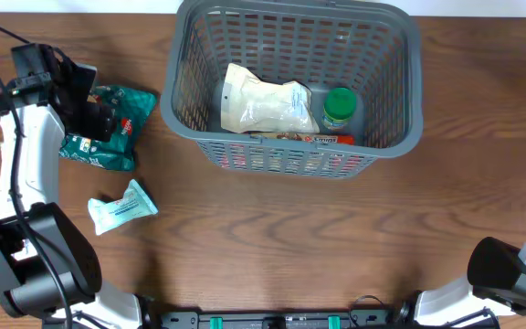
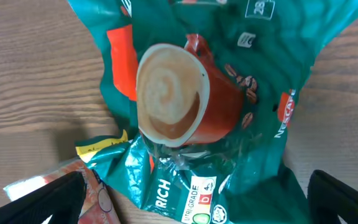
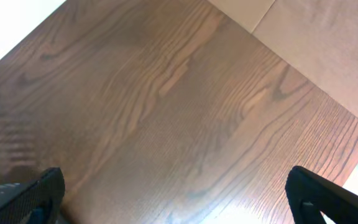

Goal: Pack container
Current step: 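Lower the left gripper and grasp the green bag, then lift the green bag with the left gripper and carry it over the basket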

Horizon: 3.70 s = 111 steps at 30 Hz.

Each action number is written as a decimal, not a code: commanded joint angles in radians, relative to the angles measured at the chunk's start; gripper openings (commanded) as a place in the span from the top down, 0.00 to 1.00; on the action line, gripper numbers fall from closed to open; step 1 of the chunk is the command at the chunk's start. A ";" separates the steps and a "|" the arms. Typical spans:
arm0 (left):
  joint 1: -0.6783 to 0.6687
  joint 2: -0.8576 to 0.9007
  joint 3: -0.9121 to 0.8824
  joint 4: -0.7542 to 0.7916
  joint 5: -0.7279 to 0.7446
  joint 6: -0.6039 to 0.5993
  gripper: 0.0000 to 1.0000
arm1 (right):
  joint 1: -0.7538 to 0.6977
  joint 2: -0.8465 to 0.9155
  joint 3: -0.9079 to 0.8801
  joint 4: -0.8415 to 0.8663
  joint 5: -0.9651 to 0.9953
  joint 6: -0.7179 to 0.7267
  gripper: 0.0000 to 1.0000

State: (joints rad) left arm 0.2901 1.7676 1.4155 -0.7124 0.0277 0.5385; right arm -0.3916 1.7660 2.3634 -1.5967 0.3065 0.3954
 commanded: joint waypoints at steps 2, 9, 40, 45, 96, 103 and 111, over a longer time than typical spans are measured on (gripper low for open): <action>0.022 0.035 0.060 -0.014 0.014 0.013 0.02 | -0.009 -0.003 0.005 0.000 0.007 0.016 0.01; 0.035 0.059 0.117 -0.019 0.014 -0.016 0.02 | -0.009 -0.003 0.005 0.000 0.007 0.016 0.01; -0.004 0.334 0.120 0.024 0.119 -0.036 0.01 | -0.009 -0.003 0.005 0.000 0.007 0.016 0.01; -0.017 0.361 0.120 0.019 0.119 -0.035 0.45 | -0.009 -0.003 0.005 0.000 0.007 0.016 0.01; -0.073 -0.451 0.427 -0.056 0.528 -0.223 0.94 | -0.009 -0.003 0.005 0.000 0.007 0.016 0.01; -0.203 -0.470 0.510 -0.040 0.664 -0.223 0.94 | -0.009 -0.003 0.005 0.000 0.007 0.016 0.01; -0.391 -0.426 0.510 0.015 0.685 -0.218 0.94 | -0.009 -0.003 0.005 0.000 0.007 0.016 0.01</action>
State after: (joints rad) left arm -0.0563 1.3300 1.8950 -0.7403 0.6724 0.3325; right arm -0.3916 1.7660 2.3634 -1.5963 0.3069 0.3954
